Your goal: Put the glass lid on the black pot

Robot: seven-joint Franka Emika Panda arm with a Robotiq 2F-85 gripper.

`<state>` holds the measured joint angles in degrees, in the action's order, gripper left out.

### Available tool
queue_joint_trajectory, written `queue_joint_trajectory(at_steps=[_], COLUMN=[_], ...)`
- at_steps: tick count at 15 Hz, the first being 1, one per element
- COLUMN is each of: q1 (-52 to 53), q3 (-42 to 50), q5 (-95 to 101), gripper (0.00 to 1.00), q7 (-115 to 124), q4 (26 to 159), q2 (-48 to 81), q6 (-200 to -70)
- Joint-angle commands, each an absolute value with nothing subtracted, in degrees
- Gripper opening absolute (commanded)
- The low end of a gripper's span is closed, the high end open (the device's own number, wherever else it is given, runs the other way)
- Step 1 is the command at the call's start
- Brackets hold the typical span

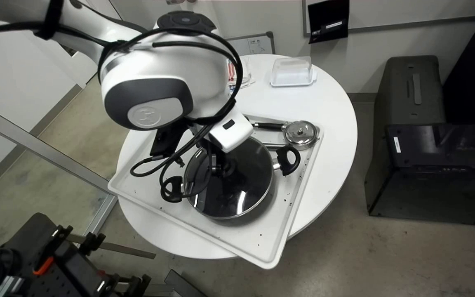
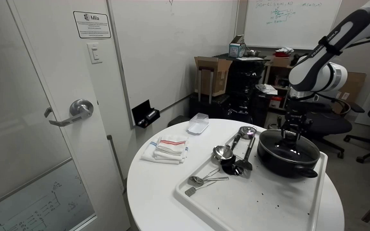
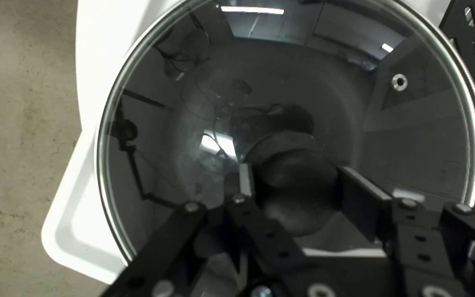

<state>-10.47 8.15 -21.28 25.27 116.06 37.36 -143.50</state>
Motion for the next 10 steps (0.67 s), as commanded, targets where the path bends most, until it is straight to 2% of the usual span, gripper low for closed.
queue_joint_trajectory(at_steps=[1,3,5,6,9,10], q1=[-10.3,-9.9,-9.8,-9.7,-9.4,-9.3], q3=[7.7,7.9,7.9,7.9,8.1,8.1], q5=[-22.5,-22.0,-21.9,-21.8,-21.4,-21.3], gripper=[0.27,0.28,0.76,0.78,0.98,0.99], q7=[23.7,23.8,23.8,23.8,23.4,23.1], q4=[119.3,119.8,120.3,120.5,122.0,122.9], q2=[35.1,35.2,35.0,34.9,34.0,33.4], q6=[-146.8,-147.9,-148.5,-148.8,-149.7,-150.1])
